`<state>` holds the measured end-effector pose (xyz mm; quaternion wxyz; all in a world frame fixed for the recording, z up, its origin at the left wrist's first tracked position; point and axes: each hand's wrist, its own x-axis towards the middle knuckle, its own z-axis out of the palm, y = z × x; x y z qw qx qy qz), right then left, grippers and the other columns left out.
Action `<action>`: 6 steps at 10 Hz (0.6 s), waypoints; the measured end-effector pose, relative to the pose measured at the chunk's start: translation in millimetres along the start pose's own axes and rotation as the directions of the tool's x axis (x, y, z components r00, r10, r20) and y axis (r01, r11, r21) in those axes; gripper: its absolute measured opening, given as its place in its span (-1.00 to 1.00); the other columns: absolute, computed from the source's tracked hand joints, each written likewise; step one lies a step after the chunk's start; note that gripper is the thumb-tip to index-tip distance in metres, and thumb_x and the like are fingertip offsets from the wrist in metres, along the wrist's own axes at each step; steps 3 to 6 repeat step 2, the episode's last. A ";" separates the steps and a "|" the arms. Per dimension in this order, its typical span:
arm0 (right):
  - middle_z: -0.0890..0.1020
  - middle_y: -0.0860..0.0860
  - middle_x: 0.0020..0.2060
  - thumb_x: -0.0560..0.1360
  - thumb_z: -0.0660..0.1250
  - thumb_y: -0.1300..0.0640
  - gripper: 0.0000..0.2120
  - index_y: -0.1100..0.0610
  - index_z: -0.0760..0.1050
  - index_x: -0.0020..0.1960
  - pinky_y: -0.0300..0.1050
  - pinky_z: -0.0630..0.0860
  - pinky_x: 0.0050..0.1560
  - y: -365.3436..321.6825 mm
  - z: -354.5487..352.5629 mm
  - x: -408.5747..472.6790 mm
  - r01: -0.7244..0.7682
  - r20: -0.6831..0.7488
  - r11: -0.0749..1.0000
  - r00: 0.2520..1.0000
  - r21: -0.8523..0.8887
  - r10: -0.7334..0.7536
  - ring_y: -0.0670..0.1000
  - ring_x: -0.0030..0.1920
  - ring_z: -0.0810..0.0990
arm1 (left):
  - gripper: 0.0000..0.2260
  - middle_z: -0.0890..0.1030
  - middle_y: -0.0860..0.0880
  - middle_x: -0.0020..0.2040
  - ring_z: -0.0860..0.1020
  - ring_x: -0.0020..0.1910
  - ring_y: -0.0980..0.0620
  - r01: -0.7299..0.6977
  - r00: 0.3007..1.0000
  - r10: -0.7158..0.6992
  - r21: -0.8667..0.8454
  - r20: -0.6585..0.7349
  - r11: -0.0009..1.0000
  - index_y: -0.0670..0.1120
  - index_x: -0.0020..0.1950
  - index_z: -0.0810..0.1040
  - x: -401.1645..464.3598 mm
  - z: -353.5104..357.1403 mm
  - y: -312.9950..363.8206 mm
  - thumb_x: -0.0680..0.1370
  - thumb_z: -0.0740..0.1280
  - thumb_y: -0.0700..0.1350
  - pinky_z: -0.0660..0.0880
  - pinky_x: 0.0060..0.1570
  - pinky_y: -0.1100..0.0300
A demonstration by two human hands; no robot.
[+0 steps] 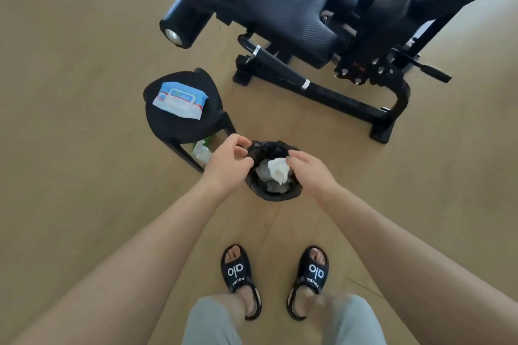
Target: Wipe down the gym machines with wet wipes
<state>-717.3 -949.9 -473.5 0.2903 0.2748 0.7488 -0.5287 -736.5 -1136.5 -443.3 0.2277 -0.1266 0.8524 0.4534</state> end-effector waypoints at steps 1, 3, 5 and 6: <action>0.51 -0.17 0.38 0.66 0.19 -0.04 -0.60 -0.09 0.45 0.48 -0.10 0.40 0.33 31.3 3.3 41.2 0.015 -0.001 0.993 1.000 -0.116 -0.015 -0.07 0.30 0.48 | -0.78 0.55 0.11 0.06 0.50 0.02 0.27 0.001 1.000 -0.001 -0.024 -0.016 1.000 0.04 0.18 0.52 29.4 20.8 -37.8 0.57 0.31 -0.21 0.45 -0.13 0.23; 0.60 -0.18 0.21 0.66 0.20 -0.02 -0.68 -0.09 0.53 0.38 -0.13 0.46 0.20 58.2 0.8 76.5 0.043 -0.078 0.999 0.996 -0.018 -0.044 -0.12 0.18 0.55 | -0.81 0.58 0.14 0.05 0.53 0.01 0.29 -0.031 0.997 0.025 -0.075 -0.078 0.997 0.04 0.15 0.54 53.1 38.5 -66.5 0.59 0.33 -0.20 0.45 -0.13 0.32; 0.60 -0.18 0.21 0.66 0.20 -0.02 -0.68 -0.09 0.53 0.38 -0.13 0.46 0.20 58.2 0.8 76.5 0.043 -0.078 0.999 0.996 -0.018 -0.044 -0.12 0.18 0.55 | -0.81 0.58 0.14 0.05 0.53 0.01 0.29 -0.031 0.997 0.025 -0.075 -0.078 0.997 0.04 0.15 0.54 53.1 38.5 -66.5 0.59 0.33 -0.20 0.45 -0.13 0.32; 0.60 -0.18 0.21 0.66 0.20 -0.02 -0.68 -0.09 0.53 0.38 -0.13 0.46 0.20 58.2 0.8 76.5 0.043 -0.078 0.999 0.996 -0.018 -0.044 -0.12 0.18 0.55 | -0.81 0.58 0.14 0.05 0.53 0.01 0.29 -0.031 0.997 0.025 -0.075 -0.078 0.997 0.04 0.15 0.54 53.1 38.5 -66.5 0.59 0.33 -0.20 0.45 -0.13 0.32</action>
